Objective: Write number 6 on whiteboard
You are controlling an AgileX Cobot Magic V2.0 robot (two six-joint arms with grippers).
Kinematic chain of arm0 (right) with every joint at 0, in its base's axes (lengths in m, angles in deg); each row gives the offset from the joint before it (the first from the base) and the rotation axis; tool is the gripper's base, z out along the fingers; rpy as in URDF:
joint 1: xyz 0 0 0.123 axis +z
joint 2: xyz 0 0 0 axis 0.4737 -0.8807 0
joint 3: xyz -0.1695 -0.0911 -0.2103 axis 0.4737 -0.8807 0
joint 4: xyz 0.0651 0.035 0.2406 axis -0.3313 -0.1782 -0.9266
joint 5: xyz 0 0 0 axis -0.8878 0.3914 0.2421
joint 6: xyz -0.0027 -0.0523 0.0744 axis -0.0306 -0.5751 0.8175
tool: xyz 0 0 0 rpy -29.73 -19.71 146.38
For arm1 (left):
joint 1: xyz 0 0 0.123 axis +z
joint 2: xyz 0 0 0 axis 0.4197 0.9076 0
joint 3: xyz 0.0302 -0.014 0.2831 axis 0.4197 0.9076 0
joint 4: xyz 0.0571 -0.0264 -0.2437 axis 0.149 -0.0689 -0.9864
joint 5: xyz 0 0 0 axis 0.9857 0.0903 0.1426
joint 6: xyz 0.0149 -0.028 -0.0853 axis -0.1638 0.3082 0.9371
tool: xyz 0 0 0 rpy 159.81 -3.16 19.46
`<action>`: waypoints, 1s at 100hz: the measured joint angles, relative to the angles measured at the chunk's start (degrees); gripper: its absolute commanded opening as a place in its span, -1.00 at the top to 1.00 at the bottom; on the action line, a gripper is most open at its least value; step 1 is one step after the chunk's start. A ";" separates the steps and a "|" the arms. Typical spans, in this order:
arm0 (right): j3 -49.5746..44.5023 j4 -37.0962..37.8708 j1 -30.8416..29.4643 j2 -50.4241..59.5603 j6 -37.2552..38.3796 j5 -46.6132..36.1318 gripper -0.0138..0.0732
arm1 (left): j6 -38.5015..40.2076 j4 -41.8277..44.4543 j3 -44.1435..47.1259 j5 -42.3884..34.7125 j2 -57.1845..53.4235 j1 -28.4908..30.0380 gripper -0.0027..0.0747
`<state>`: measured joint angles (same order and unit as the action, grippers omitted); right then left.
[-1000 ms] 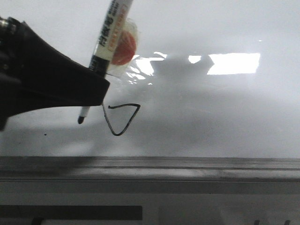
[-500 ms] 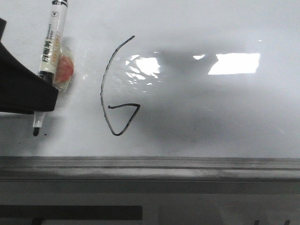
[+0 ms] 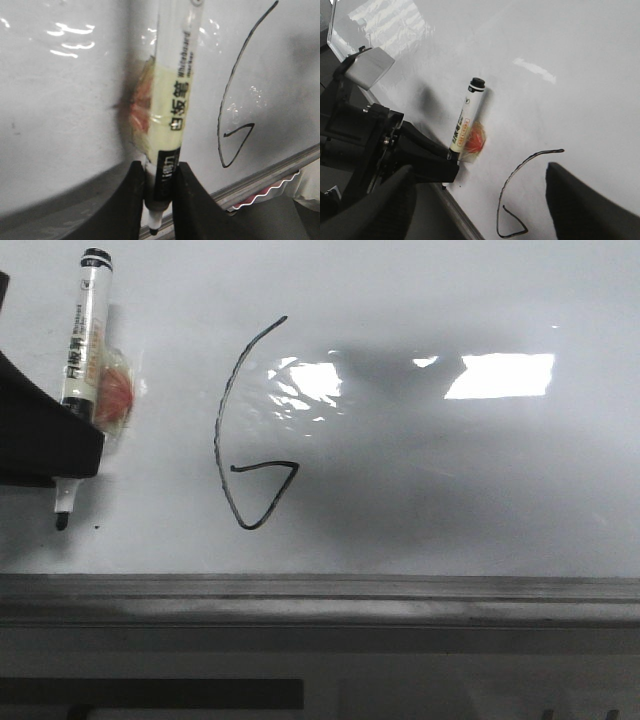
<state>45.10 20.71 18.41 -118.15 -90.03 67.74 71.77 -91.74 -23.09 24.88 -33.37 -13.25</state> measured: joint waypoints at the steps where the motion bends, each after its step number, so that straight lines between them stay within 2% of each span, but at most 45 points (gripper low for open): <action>1: 0.00 0.00 0.00 0.00 -0.13 0.00 -0.42 | 0.00 0.00 0.00 0.00 0.00 0.00 0.98; 14: 0.00 0.00 -0.08 0.00 -0.13 0.00 -0.42 | 0.00 0.00 0.00 -0.23 0.00 0.00 0.89; 29: 0.00 0.00 -0.08 0.00 -0.13 0.08 -0.42 | 0.00 0.00 0.00 -0.72 0.00 0.00 0.38; 37: 0.00 0.00 -0.08 0.00 -0.13 0.22 -0.42 | 0.00 0.00 0.00 -1.43 0.00 0.04 0.20; 73: 0.00 0.00 -0.08 0.00 -0.13 0.55 -0.38 | 0.00 -0.08 0.00 -2.42 -0.21 0.04 0.19; 82: 0.00 0.00 -0.08 0.00 -0.13 0.57 -0.11 | 0.00 -0.08 0.00 -2.42 -1.84 0.04 0.19; 91: 0.00 0.00 -0.08 0.00 -0.13 0.93 0.33 | 0.00 0.89 0.00 -2.42 -4.83 0.04 0.20; 100: 0.00 0.36 -0.08 0.23 -0.13 1.48 0.70 | 0.00 2.64 0.00 -2.13 -9.22 0.04 0.25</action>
<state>45.10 21.07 18.34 -117.92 -90.16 69.22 71.77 -89.10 -23.09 22.75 -42.59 -13.20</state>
